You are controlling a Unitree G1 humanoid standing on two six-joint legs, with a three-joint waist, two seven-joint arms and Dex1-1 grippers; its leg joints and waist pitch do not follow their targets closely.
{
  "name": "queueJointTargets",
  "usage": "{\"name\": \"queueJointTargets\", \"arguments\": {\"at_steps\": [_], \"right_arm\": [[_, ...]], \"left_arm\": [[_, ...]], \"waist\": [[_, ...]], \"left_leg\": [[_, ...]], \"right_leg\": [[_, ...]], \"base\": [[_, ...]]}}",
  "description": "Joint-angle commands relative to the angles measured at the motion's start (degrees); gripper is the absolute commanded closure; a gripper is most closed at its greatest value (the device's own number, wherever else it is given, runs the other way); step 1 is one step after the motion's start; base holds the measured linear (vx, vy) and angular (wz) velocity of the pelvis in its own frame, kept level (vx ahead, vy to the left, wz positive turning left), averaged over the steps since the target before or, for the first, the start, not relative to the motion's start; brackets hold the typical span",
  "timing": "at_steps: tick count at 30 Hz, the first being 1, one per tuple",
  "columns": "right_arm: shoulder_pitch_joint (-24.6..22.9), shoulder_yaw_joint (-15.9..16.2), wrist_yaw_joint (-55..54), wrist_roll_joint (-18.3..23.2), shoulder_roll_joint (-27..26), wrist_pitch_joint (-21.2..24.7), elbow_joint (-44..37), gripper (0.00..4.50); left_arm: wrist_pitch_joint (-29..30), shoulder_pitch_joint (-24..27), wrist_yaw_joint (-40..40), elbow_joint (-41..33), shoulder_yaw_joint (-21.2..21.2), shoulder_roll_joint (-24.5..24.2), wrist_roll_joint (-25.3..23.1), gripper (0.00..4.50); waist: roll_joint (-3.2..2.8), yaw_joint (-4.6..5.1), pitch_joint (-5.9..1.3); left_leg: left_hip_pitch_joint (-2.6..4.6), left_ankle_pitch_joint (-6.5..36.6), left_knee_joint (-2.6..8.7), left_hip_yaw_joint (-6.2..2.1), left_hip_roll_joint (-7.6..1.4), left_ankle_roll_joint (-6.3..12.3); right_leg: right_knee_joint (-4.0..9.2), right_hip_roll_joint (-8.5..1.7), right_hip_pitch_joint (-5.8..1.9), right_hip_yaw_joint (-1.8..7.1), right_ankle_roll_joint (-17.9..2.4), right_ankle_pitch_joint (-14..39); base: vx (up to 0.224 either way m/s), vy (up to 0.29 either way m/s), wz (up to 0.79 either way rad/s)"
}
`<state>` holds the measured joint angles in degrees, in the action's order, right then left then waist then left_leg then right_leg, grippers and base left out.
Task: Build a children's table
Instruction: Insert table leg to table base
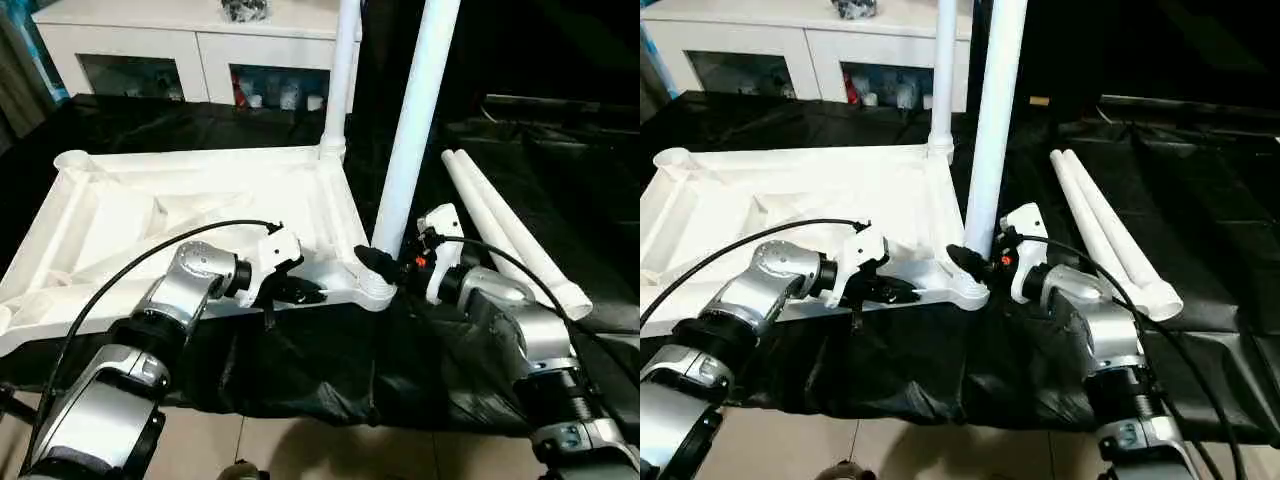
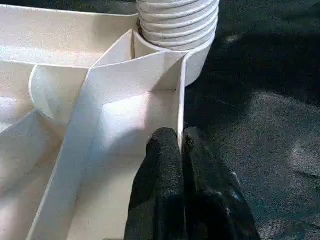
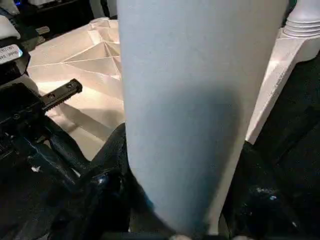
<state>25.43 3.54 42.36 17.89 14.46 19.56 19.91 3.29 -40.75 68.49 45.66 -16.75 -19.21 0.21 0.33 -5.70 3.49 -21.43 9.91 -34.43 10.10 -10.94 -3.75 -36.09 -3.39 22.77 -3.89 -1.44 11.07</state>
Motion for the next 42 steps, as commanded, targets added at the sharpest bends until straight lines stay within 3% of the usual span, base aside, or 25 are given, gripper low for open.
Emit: {"name": "queueJointTargets", "arguments": {"at_steps": [1, 9, 12, 19, 24, 28, 32, 40, 42], "right_arm": [[-0.6, -0.2, 0.1, 0.2, -0.3, 0.7, 2.9, 2.59], [-4.1, -5.4, -0.6, 3.7, -3.3, -2.9, 5.9, 2.59], [-5.4, -6.6, -0.9, 4.3, -4.6, -5.4, 7.8, 2.59], [-8.3, -7.3, -0.7, 4.6, -6.7, -9.4, 9.2, 2.59], [-10.2, -5.1, -2.0, -0.2, -5.5, -15.3, 9.1, 2.59], [-10.5, -3.2, -3.1, -3.1, -4.5, -16.8, 6.9, 2.59], [-9.4, -0.5, -2.7, -5.7, -3.2, -16.7, 6.2, 2.59], [-6.3, 1.9, -0.7, -7.3, -2.2, -15.5, 8.6, 2.59], [-4.6, 4.7, 3.5, -8.6, -1.1, -14.0, 10.3, 2.59]], "left_arm": [[1.1, 0.8, -0.5, -1.4, 1.2, 0.6, 1.3, 4.5], [2.9, 1.1, -2.0, -2.7, 1.8, 0.7, 1.2, 4.5], [3.1, 0.9, -2.5, -2.7, 2.1, 0.8, 1.1, 4.5], [3.0, 0.5, -4.1, -2.1, 2.7, 1.0, 1.0, 4.5], [3.1, 0.5, -4.4, -2.4, 2.6, 0.6, 0.7, 4.5], [2.6, 0.8, -4.2, -2.5, 2.1, 0.1, 0.1, 4.5], [2.1, 0.9, -4.1, -2.3, 1.7, -0.1, -0.3, 4.5], [1.4, 0.9, -3.1, -2.5, 0.8, -0.5, -0.8, 4.5], [0.7, 0.5, -2.2, -2.1, 0.3, -0.6, -1.2, 4.5]], "waist": [[0.18, -0.2, -4.17], [0.18, -0.23, -4.21], [-0.21, -0.33, -4.2], [-0.27, -0.2, -3.96], [-0.06, -0.26, -3.89], [0.08, -0.15, -3.76], [0.14, -0.05, -3.74], [0.32, 0.45, -3.58], [0.37, 0.54, -3.6]], "left_leg": [[0.81, 9.8, 3.88, -0.8, -2.37, 1.19], [0.75, 10.0, 3.92, -0.78, -2.34, 1.41], [0.95, 11.2, 3.97, -0.84, -2.43, 1.27], [1.0, 13.4, 4.29, -0.94, -2.43, 0.79], [0.91, 13.6, 4.41, -1.01, -2.45, 0.76], [0.97, 13.9, 4.48, -1.02, -2.39, 0.88], [0.99, 14.2, 4.52, -1.02, -2.38, 0.79], [0.98, 15.9, 4.63, -1.14, -2.34, 0.77], [0.91, 15.4, 4.68, -1.19, -2.4, 0.97]], "right_leg": [[4.75, -5.4, -3.02, 3.04, -11.4, 11.3], [4.81, -5.39, -3.06, 3.03, -11.6, 11.0], [5.02, -5.51, -2.86, 3.03, -11.5, 12.2], [5.42, -5.47, -2.75, 3.03, -11.1, 15.1], [5.55, -5.54, -2.72, 3.03, -10.4, 16.5], [5.75, -5.49, -2.63, 3.05, -9.8, 18.3], [5.74, -5.43, -2.56, 3.11, -9.4, 18.6], [6.18, -5.54, -2.57, 3.11, -8.8, 21.9], [6.03, -5.42, -2.61, 3.06, -9.0, 21.1]], "base": [[0.0, 0.0, 0.0], [0.0, 0.0, 0.0], [0.0, 0.0, 0.0], [0.0, 0.0, 0.0], [0.0, 0.0, 0.0], [0.0, 0.0, 0.0], [0.0, 0.0, 0.0], [0.0, 0.0, 0.0], [0.0, 0.0, 0.0]]}}
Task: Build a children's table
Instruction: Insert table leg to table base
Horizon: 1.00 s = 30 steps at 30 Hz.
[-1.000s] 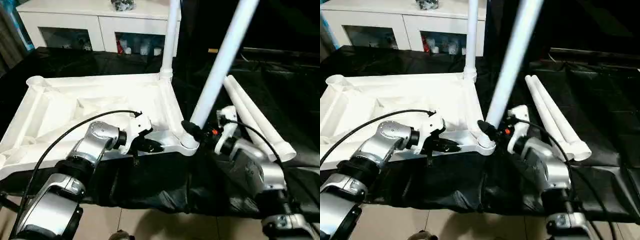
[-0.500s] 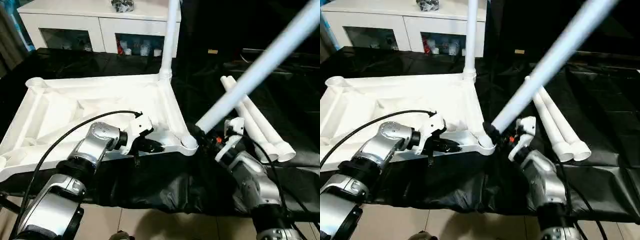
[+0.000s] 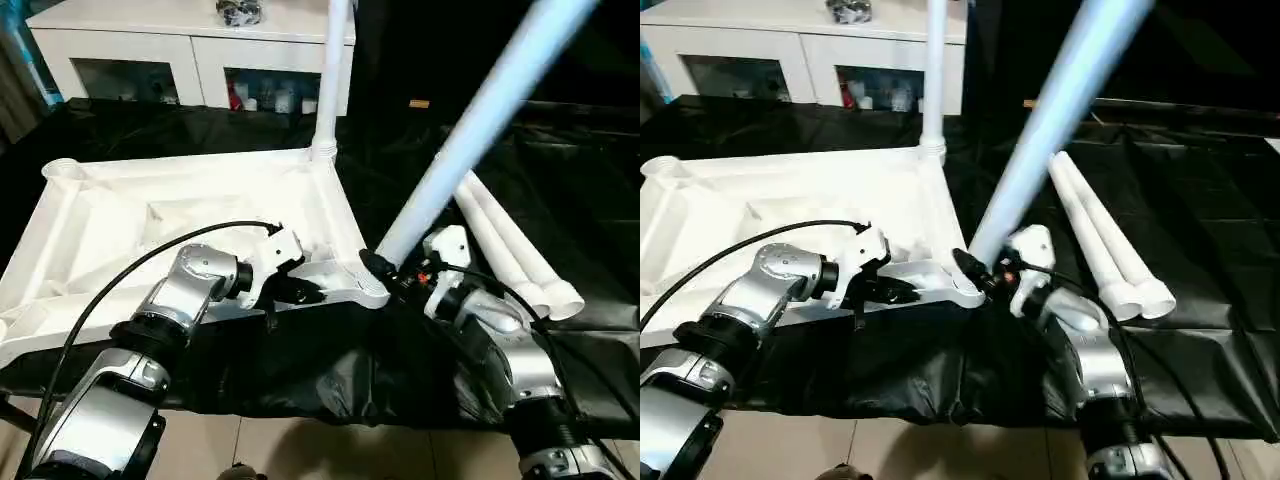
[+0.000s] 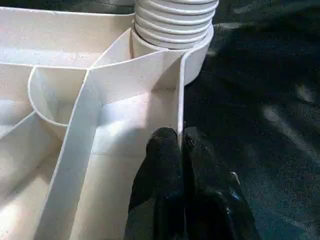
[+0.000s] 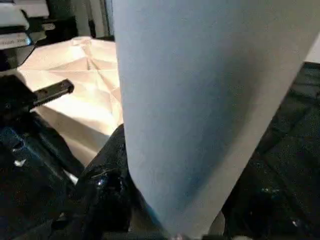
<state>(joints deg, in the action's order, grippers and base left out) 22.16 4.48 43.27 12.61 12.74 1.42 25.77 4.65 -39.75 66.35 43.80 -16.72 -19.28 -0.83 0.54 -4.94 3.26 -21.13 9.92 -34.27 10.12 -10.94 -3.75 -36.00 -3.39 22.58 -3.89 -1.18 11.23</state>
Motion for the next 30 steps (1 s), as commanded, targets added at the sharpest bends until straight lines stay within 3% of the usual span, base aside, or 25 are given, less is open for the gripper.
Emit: {"name": "queueJointTargets", "arguments": {"at_steps": [1, 6, 13, 20, 24, 25, 30], "right_arm": [[-1.3, 3.8, 2.6, -3.4, 0.7, 4.1, 4.4, 2.59], [1.1, 6.2, 7.7, -4.0, 1.7, 4.9, 6.9, 2.6], [3.1, 7.4, 13.0, -3.7, 2.6, 5.1, 9.3, 2.6], [2.3, 8.4, 20.1, -2.4, 3.6, 5.0, 8.7, 2.6], [1.6, 8.7, 21.0, -2.4, 3.6, 5.0, 8.0, 2.6], [1.5, 8.7, 21.0, -2.4, 3.6, 4.9, 7.9, 2.6], [0.9, 8.8, 21.7, -2.9, 3.5, 4.0, 7.7, 2.6]], "left_arm": [[-0.7, -0.5, -0.1, -0.2, 0.2, -0.5, -0.1, 4.5], [-2.4, -0.8, 2.1, 0.0, -0.4, -0.9, -0.3, 4.5], [-5.0, -0.6, 6.9, -0.4, -1.1, -1.6, 0.3, 4.5], [-7.6, -0.6, 13.3, -0.2, -1.6, -2.3, 1.7, 4.5], [-7.9, -0.6, 14.6, -0.1, -1.8, -2.5, 1.8, 4.5], [-7.9, -0.6, 14.7, 0.0, -1.8, -2.5, 1.8, 4.5], [-8.5, -1.2, 14.9, 1.2, -1.7, -2.5, 1.2, 4.5]], "waist": [[0.13, -0.17, -3.3], [0.19, -0.19, -3.61], [0.06, -0.11, -3.61], [-0.19, -0.65, -3.71], [-0.24, -0.7, -3.55], [-0.56, -0.73, -3.52], [-0.5, -0.67, -3.45]], "left_leg": [[0.54, 15.5, 4.51, -1.15, -2.35, 1.02], [0.69, 14.4, 4.44, -1.08, -2.48, 1.15], [0.74, 14.8, 4.48, -1.03, -2.53, 1.31], [0.73, 13.6, 4.5, -0.91, -2.73, 1.82], [0.98, 15.5, 4.78, -0.99, -2.91, 1.17], [1.03, 16.1, 4.8, -1.04, -2.89, 0.94], [1.38, 17.6, 5.08, -1.1, -2.92, 0.34]], "right_leg": [[5.97, -5.36, -2.41, 3.08, -9.3, 20.9], [5.56, -5.35, -2.47, 3.16, -10.4, 17.1], [5.58, -5.34, -2.53, 3.11, -11.1, 16.4], [5.28, -5.31, -2.69, 3.03, -12.2, 13.2], [5.39, -5.39, -2.51, 3.0, -12.5, 14.8], [5.47, -5.45, -2.47, 3.02, -12.5, 15.5], [5.9, -5.51, -2.52, 3.03, -12.0, 17.5]], "base": [[0.0, 0.0, 0.0], [0.0, 0.0, 0.0], [0.0, 0.0, 0.0], [0.0, 0.0, 0.0], [0.0, 0.0, 0.0], [0.0, 0.0, 0.0], [0.0, 0.0, 0.0]]}}
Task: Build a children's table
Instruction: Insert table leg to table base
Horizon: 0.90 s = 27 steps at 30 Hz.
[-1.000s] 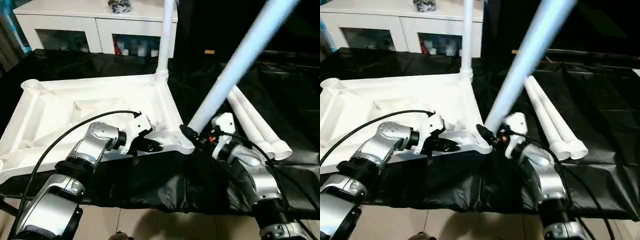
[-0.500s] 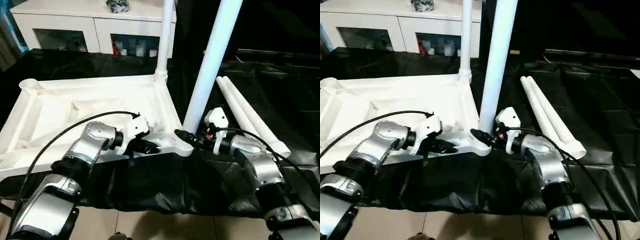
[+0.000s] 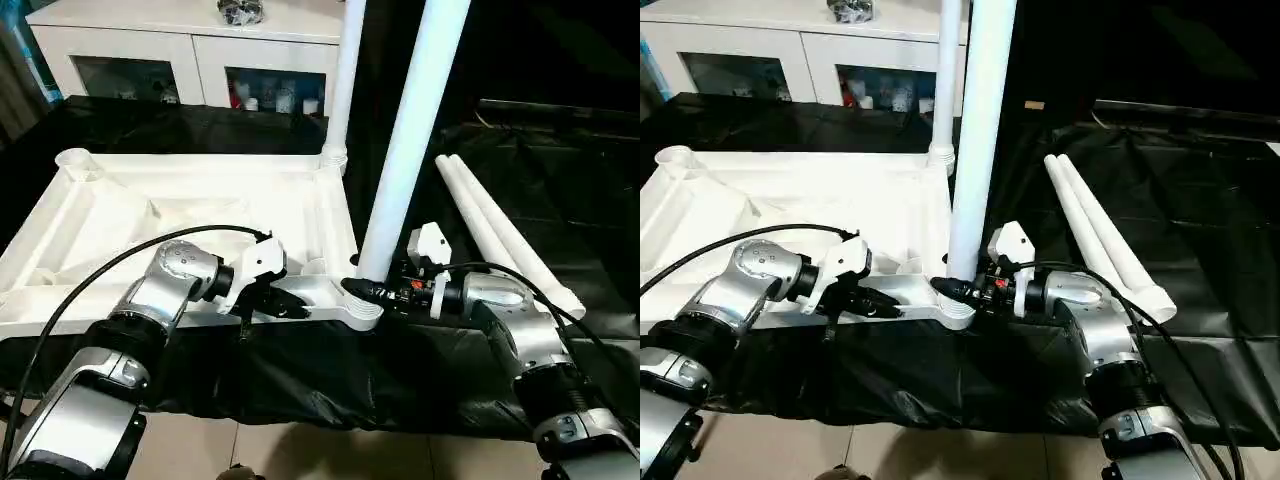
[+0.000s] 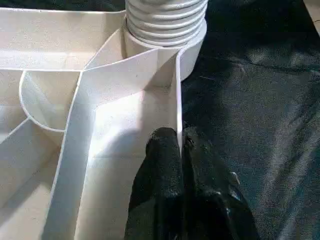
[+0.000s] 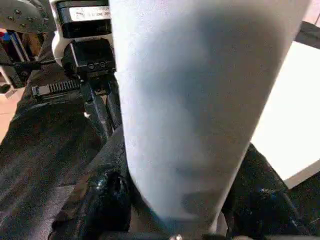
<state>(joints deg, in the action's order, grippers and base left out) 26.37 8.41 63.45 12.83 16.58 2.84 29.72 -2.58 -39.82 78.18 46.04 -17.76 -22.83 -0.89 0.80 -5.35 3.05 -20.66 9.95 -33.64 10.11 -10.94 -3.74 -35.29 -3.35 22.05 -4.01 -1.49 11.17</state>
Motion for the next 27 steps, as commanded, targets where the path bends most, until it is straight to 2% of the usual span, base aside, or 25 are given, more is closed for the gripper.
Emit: {"name": "queueJointTargets", "arguments": {"at_steps": [1, 2, 3, 4, 5, 7, 8, 9, 10, 11, 12, 14, 15, 16, 20, 21, 27], "right_arm": [[-3.3, 4.8, 1.5, -3.1, -0.3, 2.6, 3.8, 2.6], [-3.5, 4.8, 1.9, -3.1, -0.4, 2.5, 3.6, 2.6], [-3.1, 3.3, -1.2, -3.2, -1.6, 1.5, 5.0, 2.6], [-3.1, 3.3, -1.2, -3.2, -1.6, 1.5, 5.0, 2.6], [-2.8, 2.9, -2.5, -3.4, -1.8, 1.0, 5.6, 2.6], [-1.8, 1.2, -7.3, -4.1, -2.8, -0.9, 7.9, 2.6], [-1.3, 0.4, -9.6, -4.3, -3.3, -1.8, 9.0, 2.6], [-0.2, -1.6, -15.0, -4.6, -4.4, -3.1, 11.2, 2.6], [0.3, -2.5, -17.2, -4.6, -4.8, -3.5, 12.1, 2.6], [0.9, -3.7, -20.0, -4.5, -5.5, -4.1, 13.2, 2.6], [1.2, -4.3, -21.3, -4.3, -5.8, -4.3, 13.7, 2.6], [1.7, -5.0, -23.6, -4.3, -6.5, -4.3, 14.7, 2.6], [2.9, -5.7, -27.1, -4.3, -7.7, -4.1, 16.9, 2.6], [3.8, -5.9, -29.2, -4.4, -8.6, -4.2, 18.6, 2.6], [6.6, -6.5, -34.7, -5.3, -11.1, -4.1, 23.4, 2.6], [7.3, -6.7, -36.0, -5.6, -11.7, -4.3, 24.5, 2.6], [8.6, -6.8, -38.7, -6.3, -13.9, -5.0, 25.1, 2.6]], "left_arm": [[-1.3, -1.1, 3.0, -1.1, -0.6, 1.0, 1.3, 4.5], [-1.6, -1.3, 3.2, -0.6, -0.4, 1.1, 1.2, 4.5], [-0.9, -2.3, -0.2, 0.9, 0.7, 1.8, 0.4, 4.5], [-0.9, -2.3, -0.2, 0.9, 0.7, 1.8, 0.4, 4.5], [-0.7, -2.5, -1.4, 1.3, 0.8, 2.0, 0.1, 4.5], [0.4, -3.3, -5.7, 2.3, 1.5, 2.9, -0.6, 4.5], [1.0, -3.7, -7.7, 2.8, 1.8, 3.3, -0.9, 4.5], [2.9, -4.7, -11.9, 3.5, 3.1, 4.6, -0.6, 4.5], [3.6, -5.1, -13.7, 3.8, 3.6, 5.1, -0.5, 4.5], [4.4, -5.7, -16.5, 4.1, 4.1, 6.0, -0.7, 4.5], [4.9, -6.0, -18.0, 4.2, 4.3, 6.4, -0.8, 4.5], [5.9, -6.5, -20.0, 4.3, 4.9, 7.3, -0.7, 4.5], [7.9, -7.3, -23.3, 4.0, 5.7, 9.2, -0.4, 4.5], [9.4, -7.5, -25.0, 3.7, 6.1, 10.3, -0.3, 4.5], [11.7, -7.4, -28.4, 1.7, 6.1, 13.0, -0.5, 4.5], [11.8, -7.1, -28.6, 1.0, 5.6, 13.6, -0.7, 4.5], [11.8, -6.4, -29.7, 0.2, 4.5, 14.1, -1.9, 4.5]], "waist": [[-0.72, -0.24, -3.18], [-0.71, -0.23, -3.16], [-0.94, -0.23, -3.29], [-0.83, -0.18, -3.28], [-1.06, -0.24, -3.19], [-0.75, -0.07, -2.97], [-0.86, 0.0, -2.93], [-0.42, 0.24, -2.65], [-0.61, 0.27, -2.59], [-0.4, 0.37, -2.66], [-0.45, 0.42, -2.61], [-0.56, 0.42, -2.62], [-0.61, 0.54, -2.65], [-0.79, 0.49, -2.7], [-0.58, 0.54, -2.78], [-0.65, 0.5, -2.98], [-0.64, 0.3, -3.27]], "left_leg": [[0.91, 17.7, 4.5, -1.07, -2.91, 0.35], [0.93, 17.7, 4.55, -1.08, -2.91, 0.34], [1.06, 17.5, 4.61, -1.03, -2.91, 0.31], [1.04, 17.3, 4.62, -1.06, -2.88, 0.26], [1.06, 17.6, 4.68, -1.12, -2.82, 0.18], [1.29, 19.2, 4.68, -1.1, -2.73, -0.07], [1.48, 19.9, 4.61, -1.17, -2.74, -0.4], [1.71, 21.3, 4.57, -1.26, -2.5, -0.86], [1.77, 21.6, 4.54, -1.41, -2.5, -1.13], [1.89, 21.9, 4.52, -1.56, -2.42, -1.12], [1.83, 22.0, 4.61, -1.67, -2.46, -0.91], [1.84, 22.4, 4.71, -1.68, -2.58, -0.83], [1.68, 22.7, 4.82, -1.68, -2.59, -0.69], [1.83, 22.8, 4.75, -1.7, -2.51, -0.75], [1.61, 21.6, 4.7, -1.49, -2.49, -0.33], [1.28, 19.9, 4.86, -1.53, -2.64, -0.41], [0.88, 15.6, 4.71, -1.04, -2.52, 0.84]], "right_leg": [[5.23, -5.52, -2.02, 3.15, -11.7, 17.6], [5.23, -5.54, -2.09, 3.15, -11.7, 17.7], [5.28, -5.53, -2.12, 3.17, -11.8, 16.9], [5.21, -5.54, -2.16, 3.16, -11.9, 16.6], [5.28, -5.58, -2.21, 3.16, -12.0, 17.1], [5.76, -5.74, -1.95, 3.15, -11.3, 21.1], [5.88, -5.89, -1.75, 3.16, -11.1, 22.8], [6.48, -5.9, -1.5, 3.01, -9.6, 28.2], [6.58, -6.06, -1.38, 2.93, -9.1, 30.0], [7.06, -6.11, -1.35, 2.71, -7.8, 32.9], [7.26, -6.02, -1.33, 2.63, -7.0, 33.6], [7.29, -5.96, -1.2, 2.7, -6.9, 32.9], [7.11, -5.87, -1.23, 2.78, -7.4, 31.1], [7.07, -5.89, -1.15, 2.76, -7.7, 30.6], [6.85, -5.84, -1.21, 2.97, -8.8, 28.1], [6.36, -5.77, -1.49, 3.04, -9.4, 24.8], [5.52, -5.62, -2.03, 3.27, -11.2, 15.7]], "base": [[0.0, 0.0, 0.0], [0.0, 0.0, 0.0], [0.0, 0.0, 0.0], [0.0, 0.0, 0.0], [0.0, 0.0, 0.0], [0.0, 0.0, 0.0], [0.0, 0.0, 0.0], [0.0, 0.0, 0.0], [-0.068, 0.0, -0.04], [0.0, 0.0, 0.0], [0.0, 0.0, 0.0], [0.0, 0.0, 0.0], [0.0, 0.0, 0.0], [0.0, 0.0, 0.0], [0.0, 0.0, 0.0], [0.0, 0.0, 0.0], [0.0, 0.0, 0.0]]}}
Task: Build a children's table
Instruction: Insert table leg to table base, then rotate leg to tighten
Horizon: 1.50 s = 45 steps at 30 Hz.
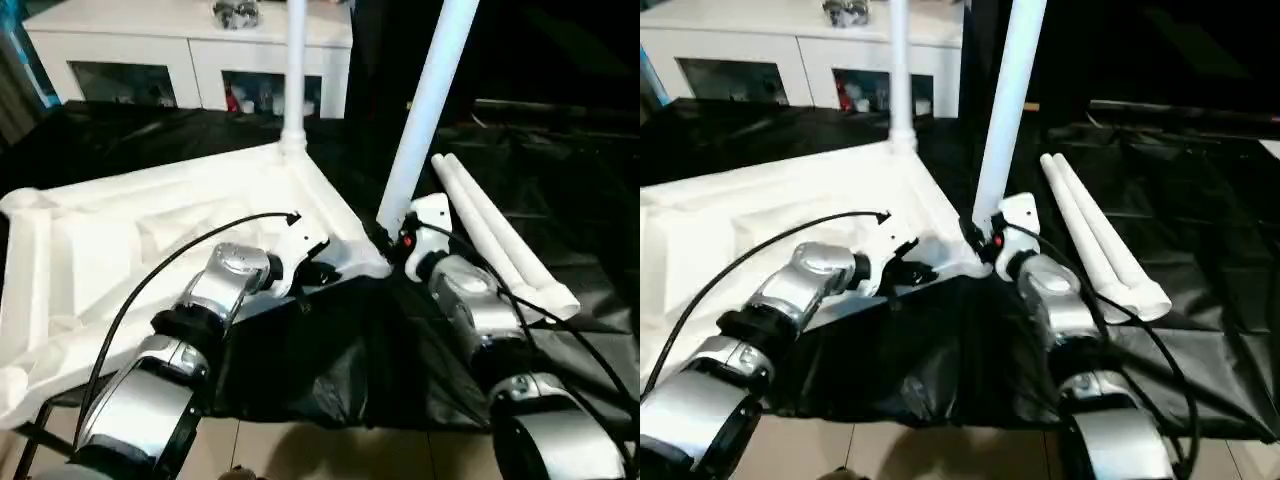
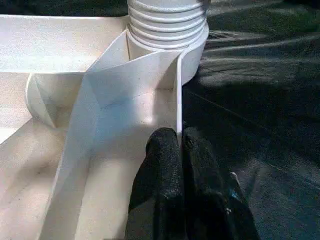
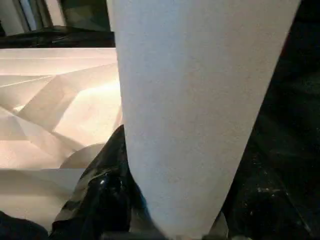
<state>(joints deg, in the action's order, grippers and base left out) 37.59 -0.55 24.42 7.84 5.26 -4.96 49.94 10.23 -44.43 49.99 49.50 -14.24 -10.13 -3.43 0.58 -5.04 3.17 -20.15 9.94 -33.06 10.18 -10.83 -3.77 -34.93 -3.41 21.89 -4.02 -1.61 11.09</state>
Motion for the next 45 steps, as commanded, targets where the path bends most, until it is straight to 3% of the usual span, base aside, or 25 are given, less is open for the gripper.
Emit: {"name": "queueJointTargets", "arguments": {"at_steps": [1, 4, 8, 10, 17, 23, 27, 28, 30, 33, 38, 42, 45], "right_arm": [[-2.5, 2.4, -0.2, -1.7, -2.7, 2.5, 5.2, 2.6], [-2.0, 2.2, 0.0, -1.8, -3.4, 1.6, 6.2, 2.6], [-1.6, 1.8, -0.4, -2.0, -3.7, 0.8, 6.6, 2.6], [-1.4, 1.4, -0.6, -1.6, -3.8, 0.6, 6.6, 2.04], [-0.4, 0.4, 2.3, -0.7, -4.1, -0.4, 7.0, 1.53], [0.0, 0.2, 5.2, -0.9, -3.6, -1.5, 6.3, 1.05], [-0.2, 1.6, 7.4, -2.3, -2.2, -2.1, 5.3, 0.6], [-0.3, 1.7, 8.2, -2.2, -2.0, -2.1, 4.9, 0.6], [-1.1, 2.7, 12.1, -2.2, -0.8, -1.8, 3.1, 0.6], [-2.4, 4.5, 17.4, -2.9, 1.4, -1.6, 0.5, 0.6], [-5.2, 6.1, 27.3, -1.2, 5.0, 0.9, -4.8, 0.6], [-7.2, 7.8, 33.9, -0.1, 7.6, 3.1, -8.9, 0.6], [-7.9, 8.7, 37.3, 0.3, 8.9, 4.4, -10.8, 0.6]], "left_arm": [[-1.0, -1.7, -1.6, -3.3, 1.0, 1.4, 0.6, 4.5], [-0.7, -1.6, -1.9, -3.5, 0.9, 1.2, 0.6, 4.5], [-1.2, -1.2, -1.3, -3.8, 0.8, 1.0, 0.5, 4.5], [-1.7, -1.1, -1.0, -3.8, 0.6, 1.0, 0.5, 4.5], [-3.0, -0.1, 1.9, -5.1, 0.2, -0.3, 0.8, 4.5], [-3.5, 0.3, 3.3, -5.6, 0.1, -1.3, 0.7, 4.5], [-4.1, 0.5, 4.6, -5.8, -0.2, -2.2, 0.5, 4.5], [-4.4, 0.6, 5.1, -5.8, -0.3, -2.4, 0.5, 4.5], [-5.9, 0.8, 6.8, -5.4, -0.5, -3.1, 0.5, 4.5], [-7.6, 1.2, 9.7, -5.2, -0.7, -4.3, 0.9, 4.5], [-11.0, 2.7, 17.5, -6.1, -1.5, -6.7, 2.4, 4.5], [-12.5, 3.7, 23.1, -6.6, -2.3, -8.3, 3.0, 4.5], [-14.0, 4.0, 25.8, -6.3, -2.5, -8.8, 3.3, 4.5]], "waist": [[-0.4, 0.03, -3.4], [-0.55, 0.1, -3.33], [-0.64, 0.27, -3.09], [-0.58, 0.33, -3.03], [-0.36, 0.39, -3.21], [-0.3, 0.44, -3.14], [-0.36, 0.44, -3.39], [-0.4, 0.4, -3.47], [-0.55, 0.18, -3.96], [-0.51, 0.0, -4.02], [-0.58, -0.52, -3.92], [-0.6, -0.91, -3.7], [-0.68, -1.0, -3.69]], "left_leg": [[0.3, 15.2, 4.12, -1.1, -2.62, 0.89], [0.36, 15.3, 4.17, -1.06, -2.61, 0.96], [0.63, 18.0, 4.33, -1.11, -2.66, 0.31], [0.67, 18.9, 4.44, -1.21, -2.73, 0.1], [0.32, 16.7, 4.42, -1.07, -2.77, 0.7], [0.26, 16.2, 4.47, -1.04, -2.76, 1.08], [0.06, 14.1, 4.29, -0.94, -2.82, 1.49], [0.03, 13.5, 4.23, -0.91, -2.81, 1.59], [-0.23, 9.7, 3.78, -0.78, -2.85, 2.56], [-0.45, 7.4, 3.5, -0.65, -2.77, 4.43], [-0.51, 8.0, 3.34, -0.47, -2.92, 5.23], [-0.28, 10.3, 3.54, -0.47, -3.12, 4.18], [-0.24, 10.7, 3.59, -0.48, -3.15, 3.66]], "right_leg": [[5.1, -5.55, -1.93, 3.27, -11.2, 15.4], [5.1, -5.45, -1.94, 3.25, -11.4, 15.1], [5.57, -5.45, -1.66, 3.25, -10.8, 18.9], [5.69, -5.47, -1.6, 3.29, -10.3, 20.4], [5.29, -5.53, -1.79, 3.42, -11.0, 16.8], [5.44, -5.59, -1.77, 3.39, -10.8, 18.0], [5.02, -5.47, -1.86, 3.42, -11.5, 14.3], [4.86, -5.42, -1.9, 3.41, -11.8, 13.1], [4.03, -5.33, -2.11, 3.37, -13.2, 5.7], [3.43, -5.14, -2.34, 3.15, -14.3, -0.3], [3.54, -5.13, -2.5, 2.98, -14.6, 0.2], [3.91, -5.24, -2.26, 3.03, -14.1, 5.5], [3.96, -5.16, -2.18, 3.09, -13.8, 6.3]], "base": [[0.0, 0.0, 0.0], [0.0, 0.0, 0.0], [0.0, 0.0, 0.0], [0.0, 0.0, 0.0], [0.0, 0.0, 0.0], [0.0, 0.0, 0.0], [0.0, 0.0, 0.0], [0.0, 0.0, 0.0], [0.0, 0.0, 0.0], [0.0, 0.0, 0.0], [0.0, 0.0, 0.0], [0.0, 0.0, 0.0], [0.0, 0.0, 0.0]]}}
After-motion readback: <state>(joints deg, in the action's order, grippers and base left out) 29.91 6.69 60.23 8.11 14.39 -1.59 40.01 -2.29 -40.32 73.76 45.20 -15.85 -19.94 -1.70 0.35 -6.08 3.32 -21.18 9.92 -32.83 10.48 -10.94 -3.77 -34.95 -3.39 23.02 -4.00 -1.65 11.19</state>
